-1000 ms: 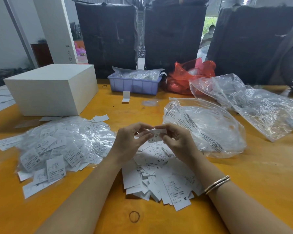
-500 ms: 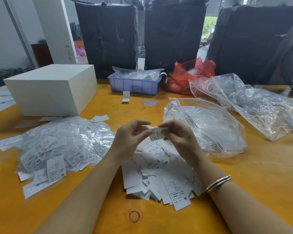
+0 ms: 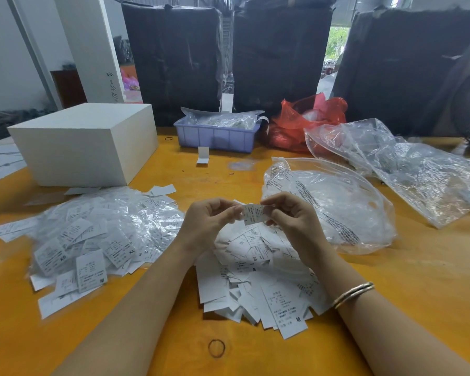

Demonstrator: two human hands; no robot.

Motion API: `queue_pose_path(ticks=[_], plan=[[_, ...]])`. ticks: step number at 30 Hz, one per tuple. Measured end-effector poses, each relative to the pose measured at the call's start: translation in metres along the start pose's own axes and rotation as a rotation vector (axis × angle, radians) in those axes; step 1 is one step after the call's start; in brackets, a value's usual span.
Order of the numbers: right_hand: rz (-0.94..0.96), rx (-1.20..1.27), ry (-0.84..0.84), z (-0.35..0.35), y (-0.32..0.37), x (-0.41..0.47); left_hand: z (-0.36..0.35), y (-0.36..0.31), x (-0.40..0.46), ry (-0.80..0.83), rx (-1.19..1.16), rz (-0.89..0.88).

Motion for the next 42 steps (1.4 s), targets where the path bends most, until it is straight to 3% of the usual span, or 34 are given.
queue_pose_path(ticks=[11,21,26,37,42], plan=[[0.006,0.012,0.020,-0.001,0.000,0.000,-0.001,0.001,0.001,-0.050,-0.084,-0.009],[0.031,-0.091,0.111,-0.011,-0.001,-0.001,-0.003,0.006,0.002,0.032,-0.016,0.068],[-0.006,-0.025,-0.026,-0.011,-0.001,0.000,-0.002,0.007,0.004,-0.045,-0.043,0.057],[-0.091,-0.128,0.200,-0.026,0.001,-0.008,-0.005,0.005,0.001,-0.082,-0.089,0.084],[-0.040,-0.144,0.064,-0.021,0.002,-0.004,-0.006,-0.002,-0.002,0.049,-0.010,0.064]])
Point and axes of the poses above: each hand's wrist, its own x-axis towards the middle knuckle, its own z-axis out of the back of the hand, y = z × x, the point moved 1 cm from there along x, towards the middle knuckle, and after that the axes turned 3 degrees about z, right-handed, at the moved point
